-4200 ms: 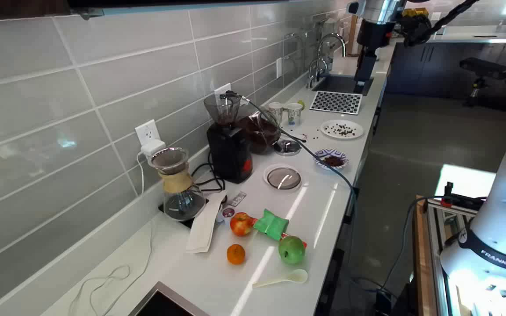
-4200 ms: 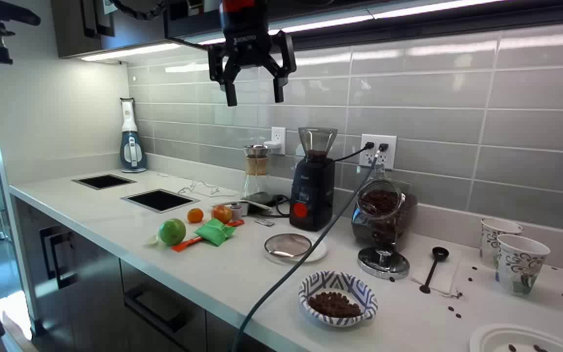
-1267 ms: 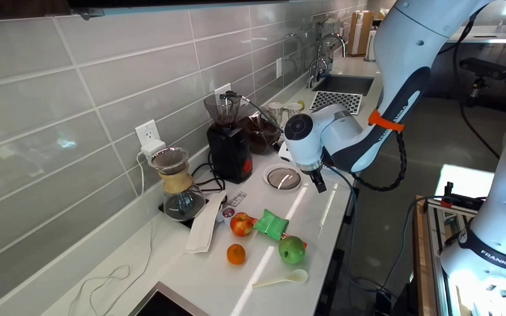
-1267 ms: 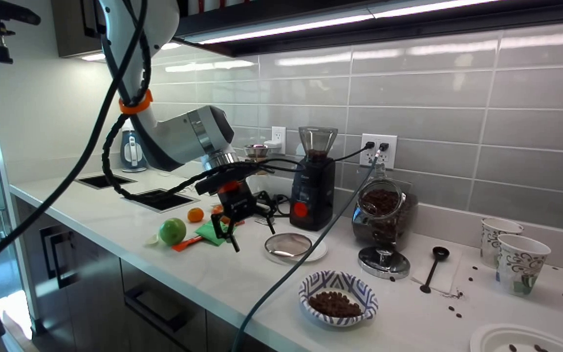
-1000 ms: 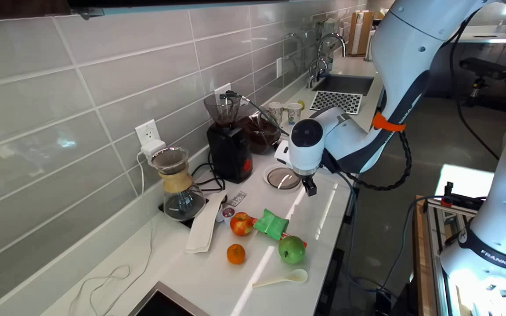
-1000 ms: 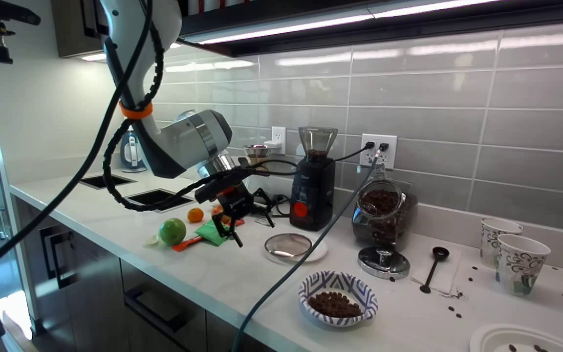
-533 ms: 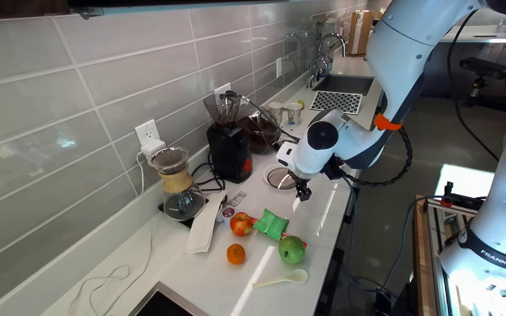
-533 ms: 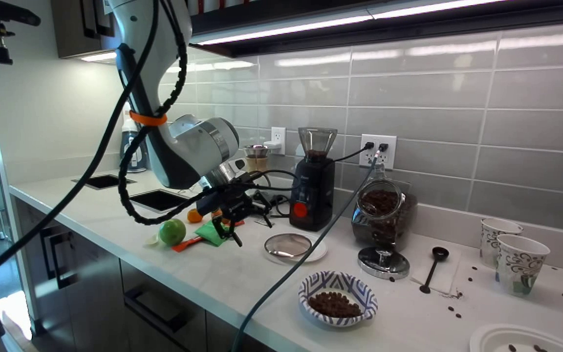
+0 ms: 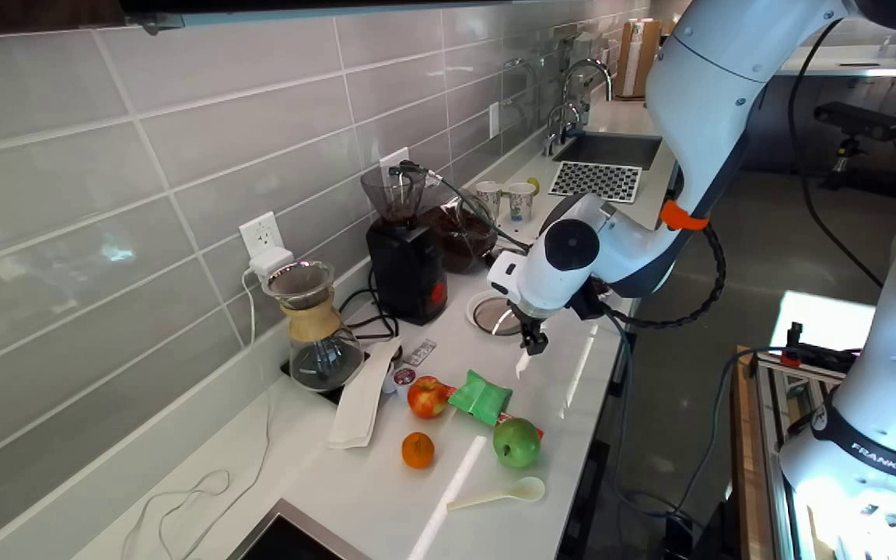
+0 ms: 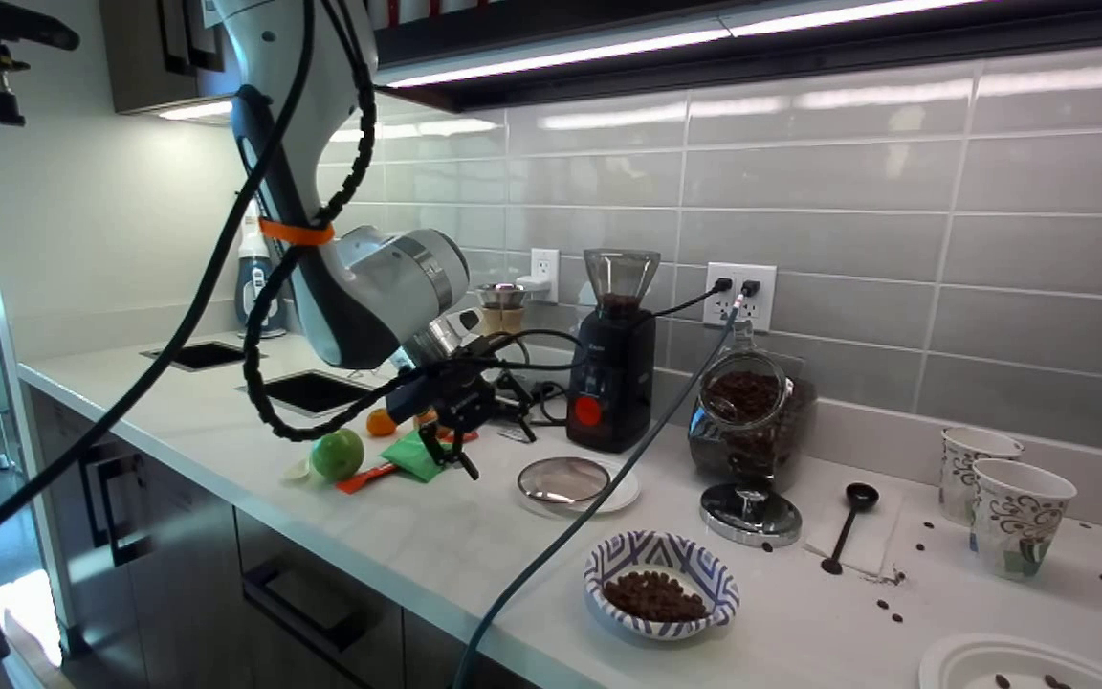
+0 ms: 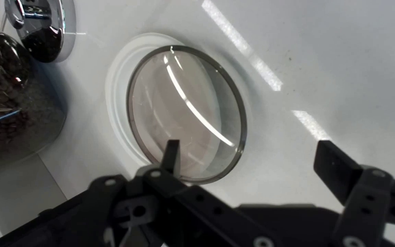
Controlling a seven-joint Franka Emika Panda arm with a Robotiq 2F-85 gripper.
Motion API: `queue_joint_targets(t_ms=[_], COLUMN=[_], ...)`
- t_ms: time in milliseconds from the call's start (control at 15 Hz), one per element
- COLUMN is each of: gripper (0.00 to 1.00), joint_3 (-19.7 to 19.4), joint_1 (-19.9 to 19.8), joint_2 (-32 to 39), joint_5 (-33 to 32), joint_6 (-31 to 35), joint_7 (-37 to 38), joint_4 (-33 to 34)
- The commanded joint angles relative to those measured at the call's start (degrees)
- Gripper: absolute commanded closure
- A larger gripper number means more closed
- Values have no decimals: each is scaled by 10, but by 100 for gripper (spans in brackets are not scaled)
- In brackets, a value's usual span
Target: Put the lid on the blender.
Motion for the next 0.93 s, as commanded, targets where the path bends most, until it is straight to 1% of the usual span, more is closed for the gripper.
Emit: queue_joint_targets(t_ms=[0,67,267,400,533,733,867], gripper=[0,0,0,0,0,0,0], joint_3=[1,0,2,3,2,3,2], joint_1=[18,16,22,25,20,20,23], joint_2=[6,6,18,28,43,55,63], joint_5=[-55,-72,-96,-132,-162,-206,-220], joint_6=[-59,-55,-78,-90,-80,-88,-107], joint_7=[71,91,126,157,186,228,238], joint_4=[5,5,6,10,15,21,24])
